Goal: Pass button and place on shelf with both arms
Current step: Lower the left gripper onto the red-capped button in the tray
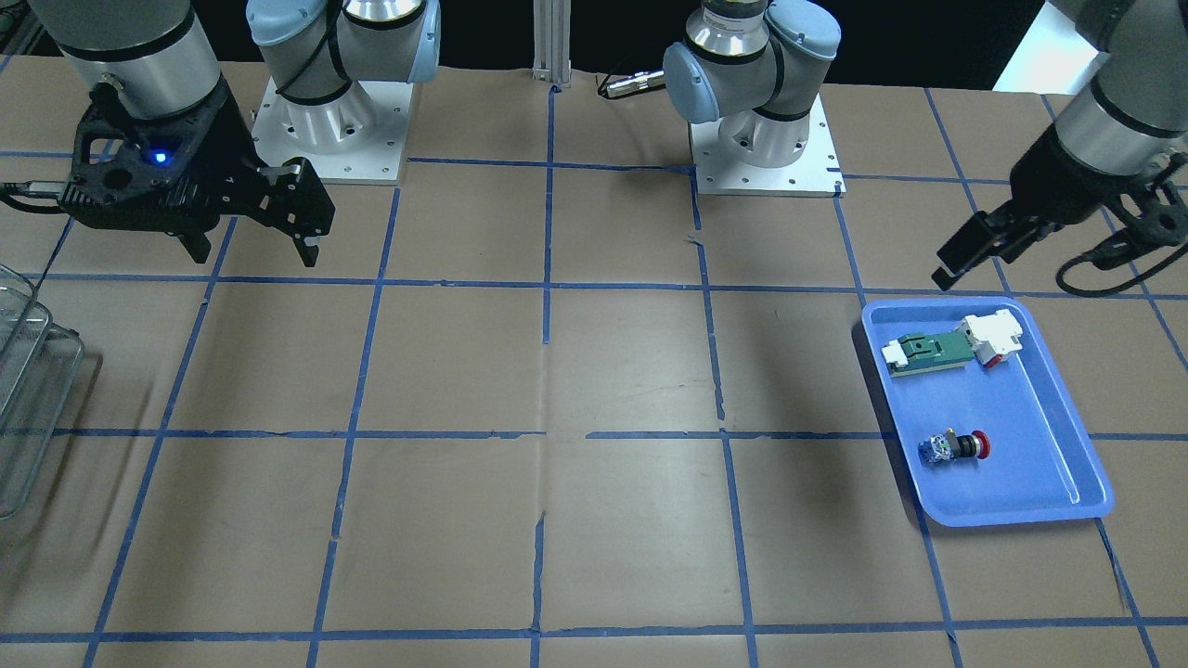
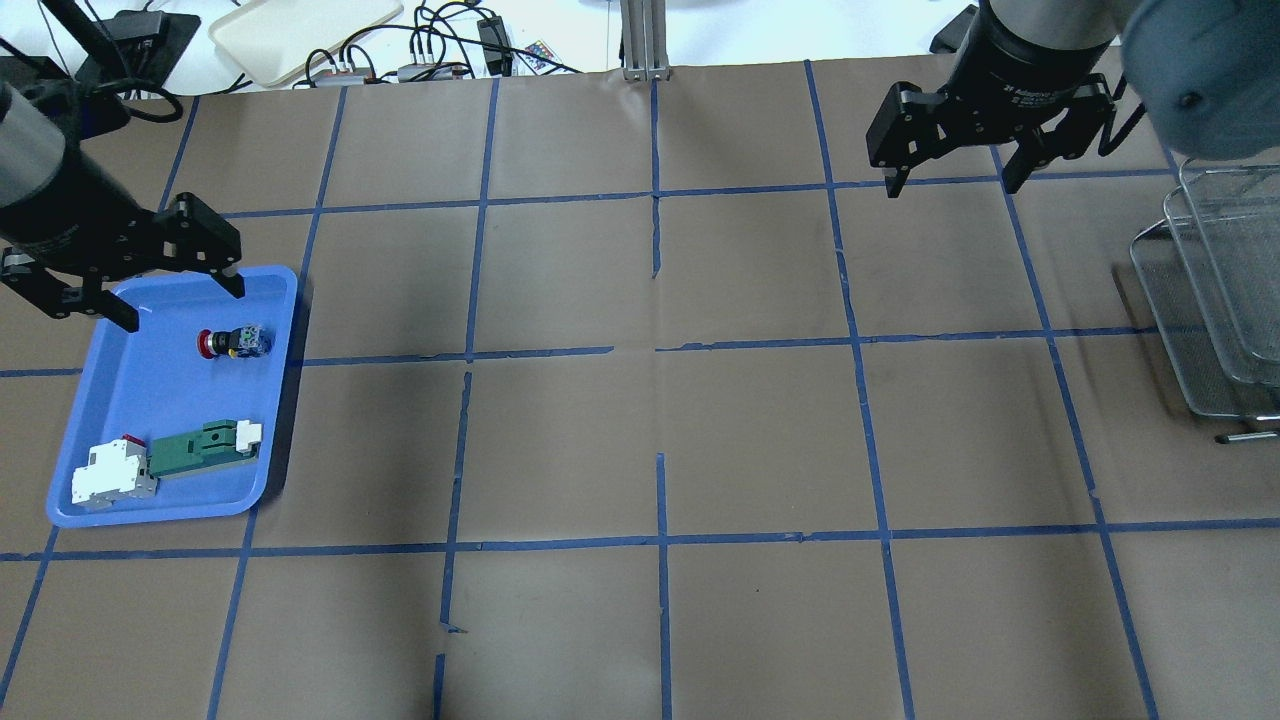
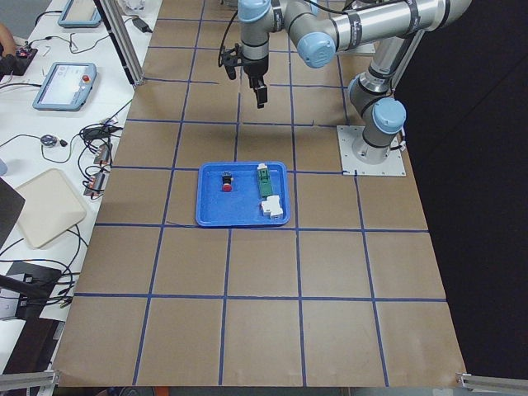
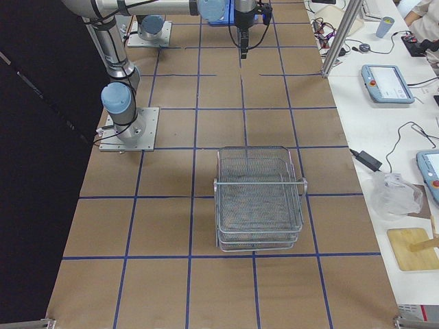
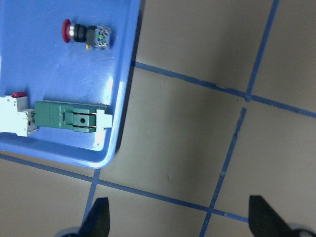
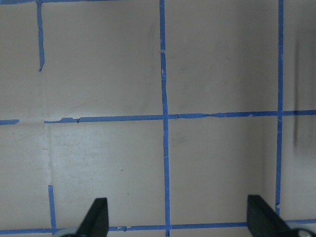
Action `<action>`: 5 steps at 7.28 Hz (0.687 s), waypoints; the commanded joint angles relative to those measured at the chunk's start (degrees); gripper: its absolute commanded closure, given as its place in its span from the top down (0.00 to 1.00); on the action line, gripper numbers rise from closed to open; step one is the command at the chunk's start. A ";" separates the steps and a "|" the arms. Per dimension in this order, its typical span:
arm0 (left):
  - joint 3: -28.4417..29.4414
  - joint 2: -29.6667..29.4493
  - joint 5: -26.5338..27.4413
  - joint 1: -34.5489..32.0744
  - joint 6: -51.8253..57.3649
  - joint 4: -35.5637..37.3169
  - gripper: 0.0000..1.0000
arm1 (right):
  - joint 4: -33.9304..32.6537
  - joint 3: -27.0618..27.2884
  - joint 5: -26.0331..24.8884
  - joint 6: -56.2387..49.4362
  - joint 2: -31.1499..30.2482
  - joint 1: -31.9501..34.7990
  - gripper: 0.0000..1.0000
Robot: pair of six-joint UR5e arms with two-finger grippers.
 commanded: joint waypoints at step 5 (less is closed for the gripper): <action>1.32 -16.72 -0.72 8.10 -30.18 16.39 1.00 | -0.21 0.03 0.24 0.06 0.09 0.08 1.00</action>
